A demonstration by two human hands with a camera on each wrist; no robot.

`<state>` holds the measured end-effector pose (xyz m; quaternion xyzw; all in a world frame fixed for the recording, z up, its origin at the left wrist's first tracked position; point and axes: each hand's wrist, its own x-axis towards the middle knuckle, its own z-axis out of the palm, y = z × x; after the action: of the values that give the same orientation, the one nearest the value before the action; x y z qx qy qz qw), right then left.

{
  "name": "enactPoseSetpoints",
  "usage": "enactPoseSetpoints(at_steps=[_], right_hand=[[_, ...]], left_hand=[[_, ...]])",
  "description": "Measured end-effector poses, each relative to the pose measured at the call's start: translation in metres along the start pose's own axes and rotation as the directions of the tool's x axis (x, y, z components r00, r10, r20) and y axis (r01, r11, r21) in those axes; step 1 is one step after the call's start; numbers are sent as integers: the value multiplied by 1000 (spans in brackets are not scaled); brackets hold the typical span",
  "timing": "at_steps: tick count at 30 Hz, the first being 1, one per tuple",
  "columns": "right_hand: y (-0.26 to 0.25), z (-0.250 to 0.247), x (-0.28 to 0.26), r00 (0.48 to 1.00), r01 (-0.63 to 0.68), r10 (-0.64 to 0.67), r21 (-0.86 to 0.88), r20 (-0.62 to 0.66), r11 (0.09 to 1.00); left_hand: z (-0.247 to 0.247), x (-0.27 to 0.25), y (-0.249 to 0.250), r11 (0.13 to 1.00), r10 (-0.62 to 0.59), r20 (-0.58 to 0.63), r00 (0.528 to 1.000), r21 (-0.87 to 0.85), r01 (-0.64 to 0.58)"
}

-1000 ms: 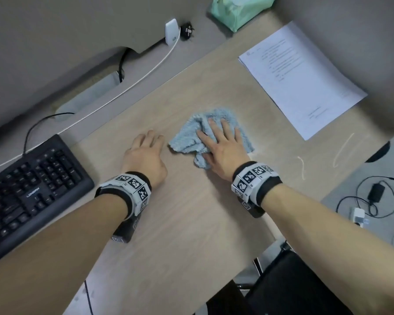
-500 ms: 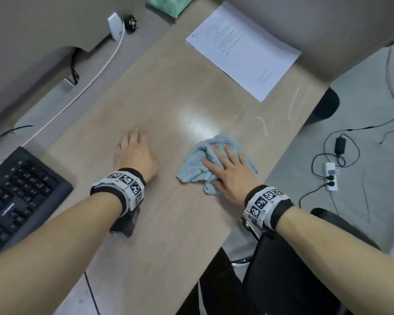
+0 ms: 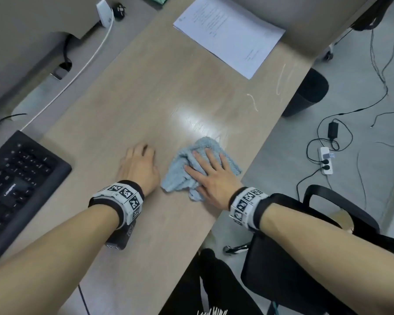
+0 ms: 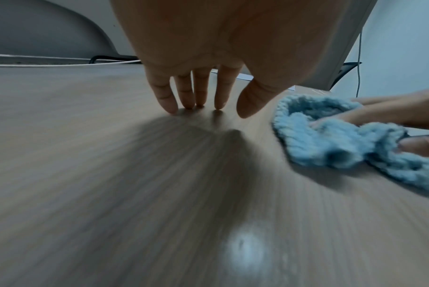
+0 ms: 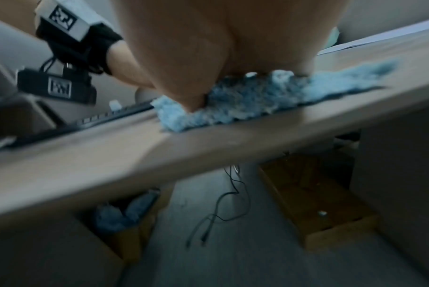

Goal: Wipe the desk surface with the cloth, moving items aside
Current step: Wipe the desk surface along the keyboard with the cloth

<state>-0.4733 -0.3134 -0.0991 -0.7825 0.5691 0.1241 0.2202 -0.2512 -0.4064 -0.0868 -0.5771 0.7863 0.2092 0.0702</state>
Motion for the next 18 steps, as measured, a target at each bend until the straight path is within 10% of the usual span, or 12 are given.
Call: enactPoseSetpoints(at_steps=[3, 9, 18], right_hand=[[47, -10, -4, 998, 49, -44, -106, 49, 993], [79, -30, 15, 931, -359, 362, 63, -46, 931], [-21, 53, -71, 994, 37, -40, -30, -102, 999]], left_hand=[[4, -9, -1, 1000, -7, 15, 1000, -2, 7], [18, -32, 8, 999, -35, -27, 999, 12, 36], [24, -37, 30, 991, -128, -41, 991, 41, 129]])
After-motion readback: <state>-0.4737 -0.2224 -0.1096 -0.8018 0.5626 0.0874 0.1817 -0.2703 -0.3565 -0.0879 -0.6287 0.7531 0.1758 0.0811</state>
